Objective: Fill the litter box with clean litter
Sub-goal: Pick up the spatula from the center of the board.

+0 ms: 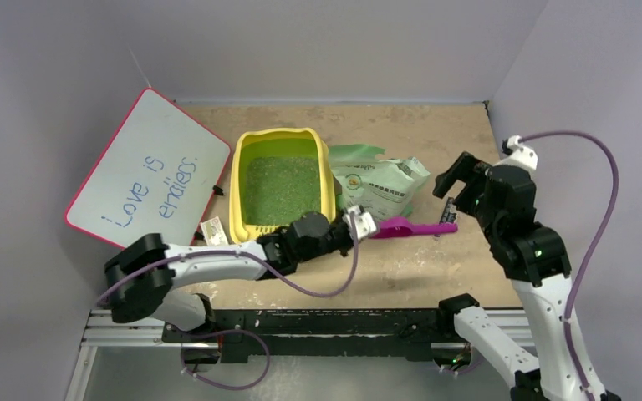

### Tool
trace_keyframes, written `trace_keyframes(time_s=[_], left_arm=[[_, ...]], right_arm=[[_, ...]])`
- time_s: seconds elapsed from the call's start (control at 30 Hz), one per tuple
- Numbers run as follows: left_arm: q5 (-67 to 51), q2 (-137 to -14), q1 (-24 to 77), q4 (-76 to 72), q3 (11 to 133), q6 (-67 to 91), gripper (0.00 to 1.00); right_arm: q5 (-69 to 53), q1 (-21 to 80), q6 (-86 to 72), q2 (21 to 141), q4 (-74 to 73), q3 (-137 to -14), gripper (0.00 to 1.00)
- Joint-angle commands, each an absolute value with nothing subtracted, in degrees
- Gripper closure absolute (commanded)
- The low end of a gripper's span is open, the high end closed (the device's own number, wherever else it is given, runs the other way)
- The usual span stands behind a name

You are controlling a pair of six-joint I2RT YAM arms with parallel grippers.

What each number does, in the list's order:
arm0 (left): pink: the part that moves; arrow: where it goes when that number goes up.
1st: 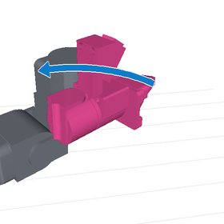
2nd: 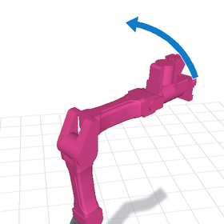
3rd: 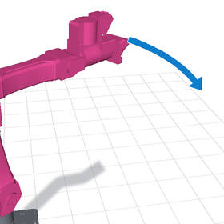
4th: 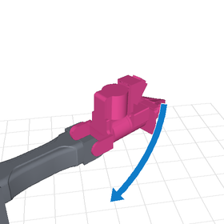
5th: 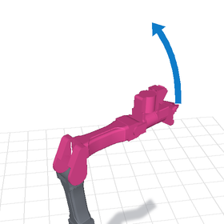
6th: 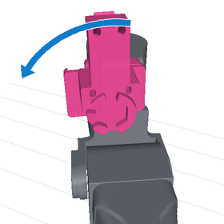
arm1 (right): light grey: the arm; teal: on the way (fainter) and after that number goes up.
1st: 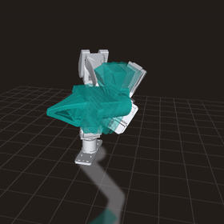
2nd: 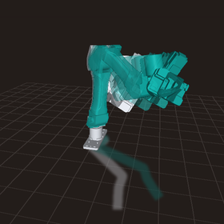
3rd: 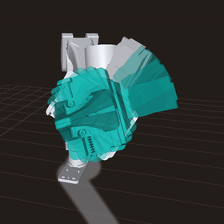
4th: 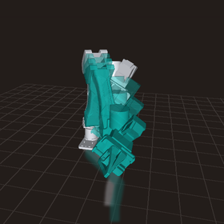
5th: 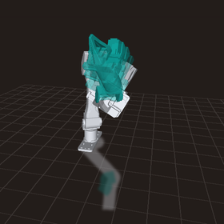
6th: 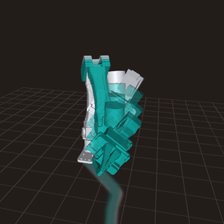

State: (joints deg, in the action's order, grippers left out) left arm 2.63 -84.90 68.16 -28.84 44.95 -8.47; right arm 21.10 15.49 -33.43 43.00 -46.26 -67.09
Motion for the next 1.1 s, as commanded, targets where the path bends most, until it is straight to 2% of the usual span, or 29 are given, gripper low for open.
trace_keyframes(time_s=[0.0,0.13,0.23,0.33,0.43,0.57,0.8,1.07], left_arm=[[-3.21,-75.12,64.02,-15.06,49.2,-8.43,1.0],[-12.51,-69.42,58.12,-7.15,51.23,-5.41,1.0],[-21.99,-66.69,51.91,-2.33,53.55,-4.27,1.0],[-28.61,-65.84,47.55,3.09,56.75,-4.83,1.0],[-36.7,-66.49,39.88,2.88,57.41,-2.25,1.0],[-46.1,-67.89,31.05,1.23,59.45,2.64,1.0],[-51.97,-66.18,27.47,-8.83,57.82,10.03,1.0],[-58.57,-66.09,21.54,-15.62,58.03,16.96,1.0]], right_arm=[[14.23,15.52,-22.47,49.82,-42.12,-77.86,0.01],[3.15,11.46,-17.24,56.21,-42.75,-86.19,0.01],[-14.61,1.35,-14.46,59.08,-40.72,-88.53,0.01],[-38.26,-9.93,-13.39,61.83,-39.66,-89.02,0.01],[-51.26,-14.17,-14.71,61.66,-34.92,-87.29,0.01],[-58.26,-14.93,-16.81,59.51,-27.58,-84.13,0.01],[-61.6,-14.87,-17.91,60.58,-26.09,-82.72,0.01],[-67.76,-14.94,-20.27,56.09,-20.1,-78.01,0.01]])
